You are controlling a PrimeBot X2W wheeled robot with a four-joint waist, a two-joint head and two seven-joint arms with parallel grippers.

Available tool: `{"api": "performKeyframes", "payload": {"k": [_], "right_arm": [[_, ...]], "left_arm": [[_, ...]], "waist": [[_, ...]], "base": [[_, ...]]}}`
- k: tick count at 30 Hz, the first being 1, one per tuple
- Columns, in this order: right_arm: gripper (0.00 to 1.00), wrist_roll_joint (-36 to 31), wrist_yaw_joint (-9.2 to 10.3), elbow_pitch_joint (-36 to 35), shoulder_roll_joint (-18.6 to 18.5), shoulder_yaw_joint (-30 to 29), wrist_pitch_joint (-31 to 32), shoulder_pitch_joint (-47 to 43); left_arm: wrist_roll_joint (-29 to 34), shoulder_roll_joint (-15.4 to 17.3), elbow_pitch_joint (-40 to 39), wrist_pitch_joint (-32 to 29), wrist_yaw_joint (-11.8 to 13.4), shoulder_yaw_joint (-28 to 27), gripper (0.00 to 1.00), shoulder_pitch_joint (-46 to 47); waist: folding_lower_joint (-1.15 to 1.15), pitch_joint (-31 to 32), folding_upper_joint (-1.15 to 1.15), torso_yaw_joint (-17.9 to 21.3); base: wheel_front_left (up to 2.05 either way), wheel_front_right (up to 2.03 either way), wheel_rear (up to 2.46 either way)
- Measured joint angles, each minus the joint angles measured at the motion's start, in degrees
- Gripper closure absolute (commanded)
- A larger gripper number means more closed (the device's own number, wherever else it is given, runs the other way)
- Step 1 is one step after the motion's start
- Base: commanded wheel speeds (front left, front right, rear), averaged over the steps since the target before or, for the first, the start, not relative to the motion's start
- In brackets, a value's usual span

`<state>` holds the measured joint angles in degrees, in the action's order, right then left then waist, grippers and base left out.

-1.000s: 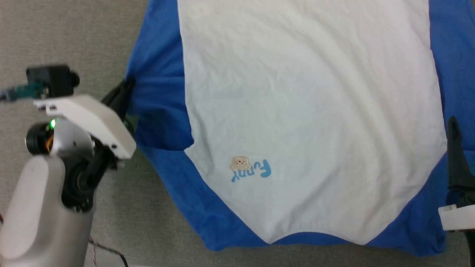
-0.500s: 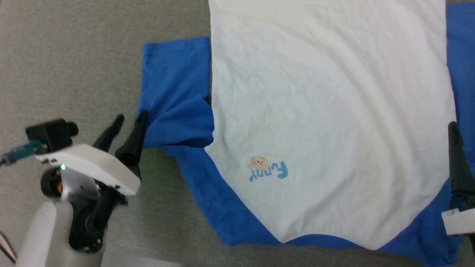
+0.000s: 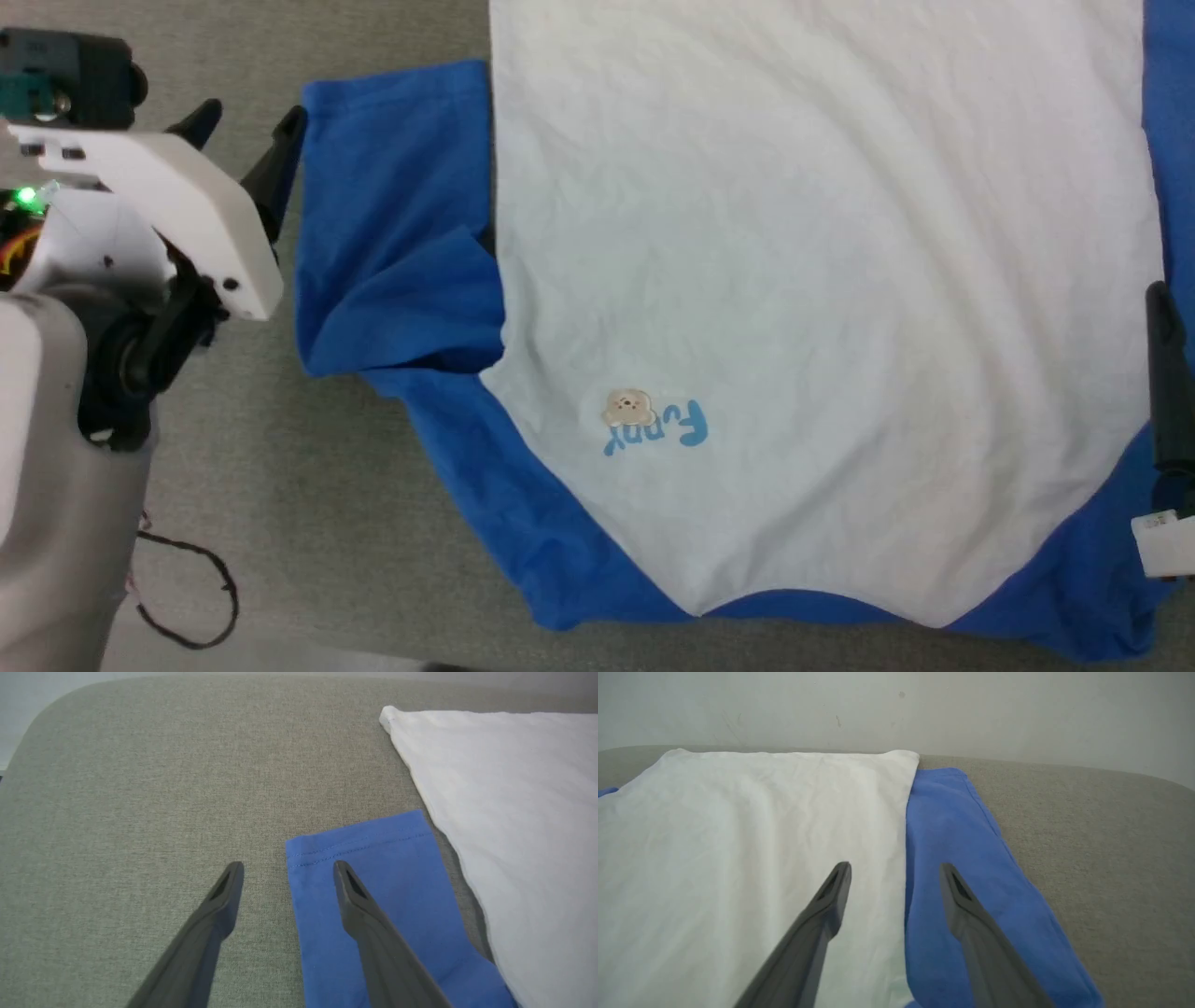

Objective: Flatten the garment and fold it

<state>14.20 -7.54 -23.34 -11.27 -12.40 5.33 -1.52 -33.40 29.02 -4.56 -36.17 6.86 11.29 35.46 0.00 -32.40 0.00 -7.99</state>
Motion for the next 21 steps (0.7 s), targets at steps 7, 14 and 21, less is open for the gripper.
{"api": "performKeyframes", "payload": {"k": [7, 14, 21], "right_arm": [[0.0, 0.59, 0.0, 0.13, -0.38, -0.44, -0.38, 0.37], [0.0, 0.99, 0.0, 0.47, -1.19, -0.73, -0.76, 0.57], [0.0, 0.99, 0.0, 0.85, -1.94, -0.89, -0.75, 1.28]], "left_arm": [[0.11, -0.03, 4.13, -4.49, 1.99, 0.24, 0.0, 3.3], [-1.35, -0.58, 4.94, -4.65, 2.82, -0.55, 0.03, 4.8], [-3.57, -1.77, 5.23, -4.05, 2.75, -1.38, 1.0, 4.82]], "waist": [[0.01, -2.95, 0.0, 2.78], [0.0, -5.46, 0.0, 3.96], [0.0, -5.47, 0.0, 3.36]], "base": [[0.0, 0.0, 0.0], [0.0, 0.0, 0.0], [0.0, 0.0, 0.0]]}}
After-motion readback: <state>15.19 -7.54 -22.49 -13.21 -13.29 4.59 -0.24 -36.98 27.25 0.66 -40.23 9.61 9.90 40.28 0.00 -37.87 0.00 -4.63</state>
